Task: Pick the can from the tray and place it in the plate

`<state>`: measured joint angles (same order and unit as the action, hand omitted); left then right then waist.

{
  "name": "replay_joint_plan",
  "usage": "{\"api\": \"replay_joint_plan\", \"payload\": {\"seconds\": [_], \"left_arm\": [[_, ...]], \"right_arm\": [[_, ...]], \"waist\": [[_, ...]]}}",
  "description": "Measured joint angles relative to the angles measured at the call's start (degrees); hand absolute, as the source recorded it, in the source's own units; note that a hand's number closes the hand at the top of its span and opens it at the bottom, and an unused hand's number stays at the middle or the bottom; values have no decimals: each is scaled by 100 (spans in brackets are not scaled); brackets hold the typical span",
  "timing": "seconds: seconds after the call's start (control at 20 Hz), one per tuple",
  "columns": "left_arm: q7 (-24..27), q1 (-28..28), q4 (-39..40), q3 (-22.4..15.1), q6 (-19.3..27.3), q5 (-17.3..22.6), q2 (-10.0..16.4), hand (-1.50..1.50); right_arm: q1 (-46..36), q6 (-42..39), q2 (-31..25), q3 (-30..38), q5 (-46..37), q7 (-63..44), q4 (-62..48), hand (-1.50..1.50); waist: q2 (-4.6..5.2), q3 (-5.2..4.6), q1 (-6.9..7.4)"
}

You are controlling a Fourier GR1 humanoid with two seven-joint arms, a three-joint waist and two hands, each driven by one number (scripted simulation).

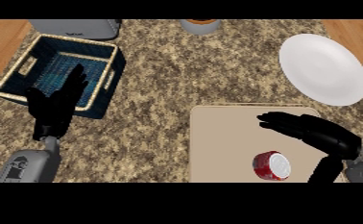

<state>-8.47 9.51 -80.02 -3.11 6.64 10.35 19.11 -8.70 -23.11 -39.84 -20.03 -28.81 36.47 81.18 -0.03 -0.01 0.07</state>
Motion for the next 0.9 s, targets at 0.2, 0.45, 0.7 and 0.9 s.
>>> {"api": "replay_joint_plan", "payload": {"seconds": [0.2, 0.45, 0.7, 0.9], "left_arm": [[51, -10, 55, 84, -73, -116, -68, 0], [104, 78, 176, 254, -203, -216, -139, 0], [112, 14, 100, 305, -288, -357, -280, 0], [167, 12, 116, 381, -325, -467, -392, 0]], "right_arm": [[173, -146, 78, -49, -406, -179, 263, -150], [103, -293, 440, -43, -886, -367, 207, -150], [71, -353, 860, 13, -1309, -596, 231, -150], [35, -268, 1104, 37, -1704, -535, 38, -150]], "waist": [[-2, 2, -12], [-4, 8, -5], [-5, 7, -1], [-10, 15, -2]]}}
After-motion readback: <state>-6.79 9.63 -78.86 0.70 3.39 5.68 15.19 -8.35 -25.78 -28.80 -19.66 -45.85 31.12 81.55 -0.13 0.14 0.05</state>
